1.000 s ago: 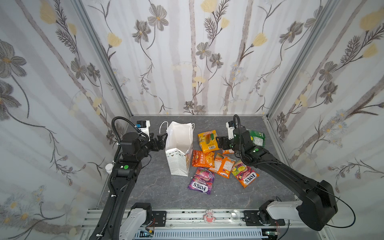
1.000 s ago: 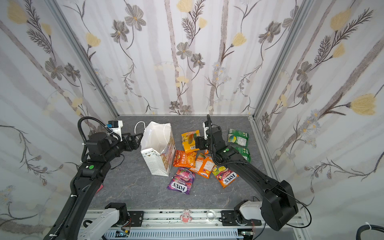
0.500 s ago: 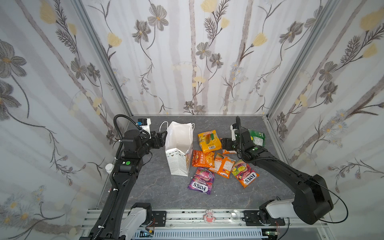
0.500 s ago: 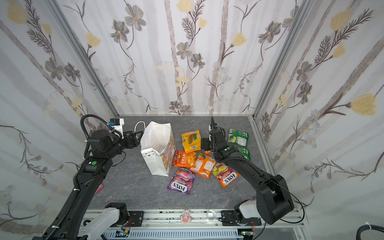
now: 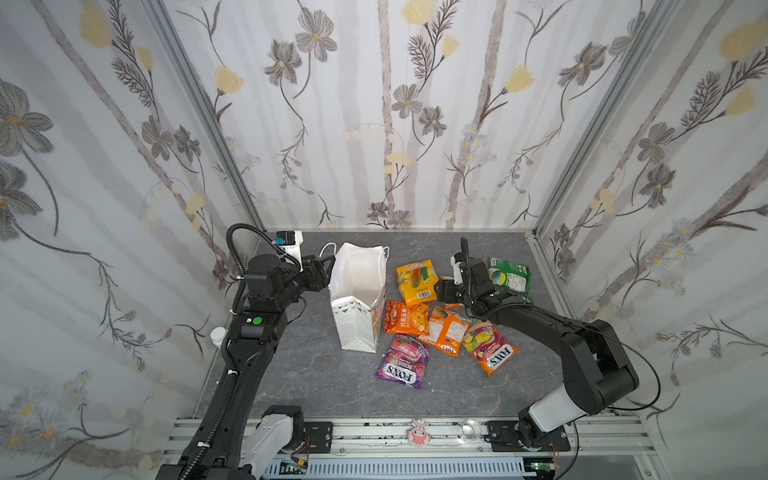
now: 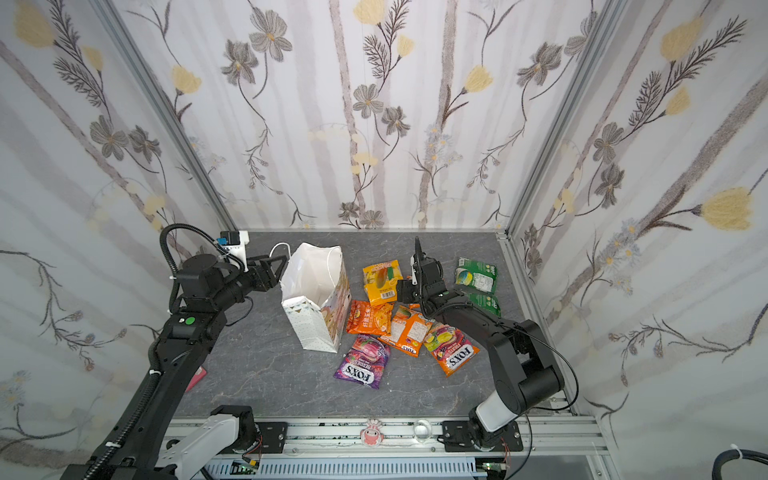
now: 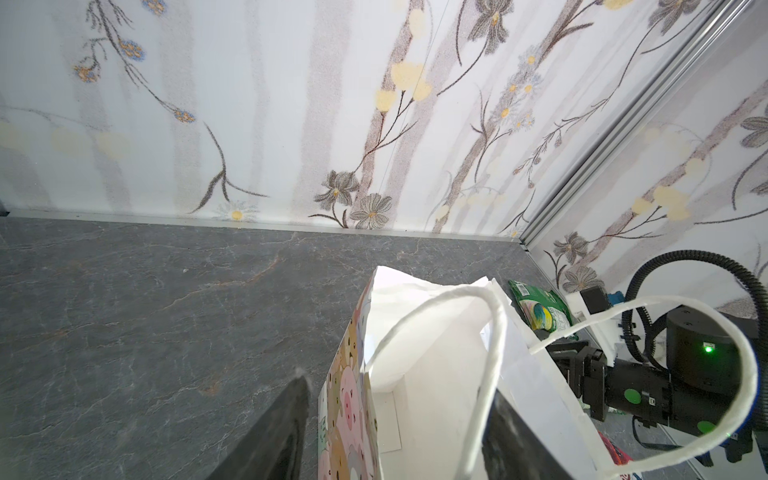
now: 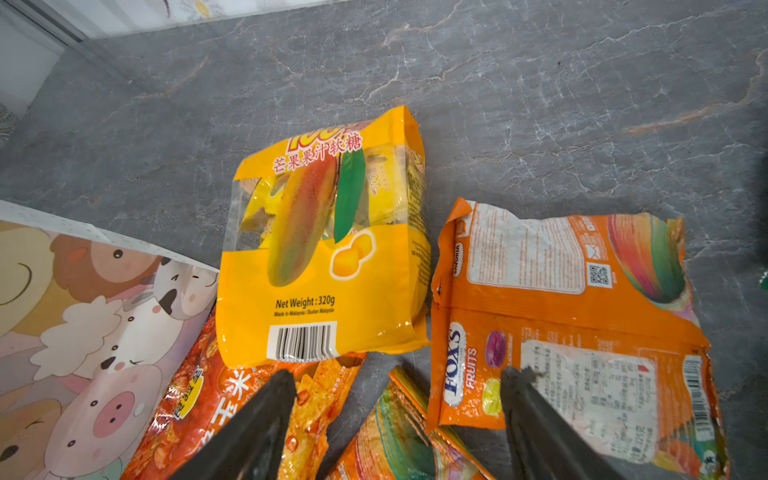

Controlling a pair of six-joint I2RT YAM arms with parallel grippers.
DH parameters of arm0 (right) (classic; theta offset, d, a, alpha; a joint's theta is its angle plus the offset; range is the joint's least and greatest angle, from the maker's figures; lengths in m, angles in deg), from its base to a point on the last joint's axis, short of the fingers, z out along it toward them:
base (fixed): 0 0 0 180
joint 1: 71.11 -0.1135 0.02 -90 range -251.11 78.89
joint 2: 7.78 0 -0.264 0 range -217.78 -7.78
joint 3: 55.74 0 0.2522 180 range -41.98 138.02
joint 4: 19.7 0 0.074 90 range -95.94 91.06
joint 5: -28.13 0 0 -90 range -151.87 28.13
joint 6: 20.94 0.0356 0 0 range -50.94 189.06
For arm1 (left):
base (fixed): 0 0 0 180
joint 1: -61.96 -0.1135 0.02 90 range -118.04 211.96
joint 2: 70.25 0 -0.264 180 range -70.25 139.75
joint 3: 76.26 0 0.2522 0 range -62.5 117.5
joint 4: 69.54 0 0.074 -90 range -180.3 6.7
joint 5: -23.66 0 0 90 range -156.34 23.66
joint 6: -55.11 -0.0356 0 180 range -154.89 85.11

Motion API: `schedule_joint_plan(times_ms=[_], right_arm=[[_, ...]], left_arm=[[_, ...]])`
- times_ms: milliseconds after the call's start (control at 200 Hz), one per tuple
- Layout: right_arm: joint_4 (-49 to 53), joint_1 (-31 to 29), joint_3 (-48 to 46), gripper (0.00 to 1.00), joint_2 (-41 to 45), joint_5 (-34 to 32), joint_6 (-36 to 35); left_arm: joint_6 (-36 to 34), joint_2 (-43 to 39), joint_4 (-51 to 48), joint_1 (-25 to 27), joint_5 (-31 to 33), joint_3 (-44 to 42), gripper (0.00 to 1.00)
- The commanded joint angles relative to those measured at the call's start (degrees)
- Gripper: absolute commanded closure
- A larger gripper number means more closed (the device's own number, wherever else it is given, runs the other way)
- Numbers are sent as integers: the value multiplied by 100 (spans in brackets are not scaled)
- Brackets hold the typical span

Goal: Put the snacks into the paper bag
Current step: 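Move the left gripper to the paper bag rim while the right reaches over snacks, then lower the right gripper onto the yellow mango gummy bag and close it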

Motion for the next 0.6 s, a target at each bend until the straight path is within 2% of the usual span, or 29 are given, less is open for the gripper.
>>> schedule_joint_plan(times_ms=[0, 375, 594], right_arm=[[-580, 19, -142, 23, 0, 67, 143], [-1288, 161, -423, 23, -102, 445, 401], [-1488, 189, -319, 24, -640, 632, 551]], left_arm=[[6, -30, 87, 3, 6, -52, 36], [172, -65, 188, 2, 13, -146, 37], [244, -47, 252, 1, 4, -202, 36]])
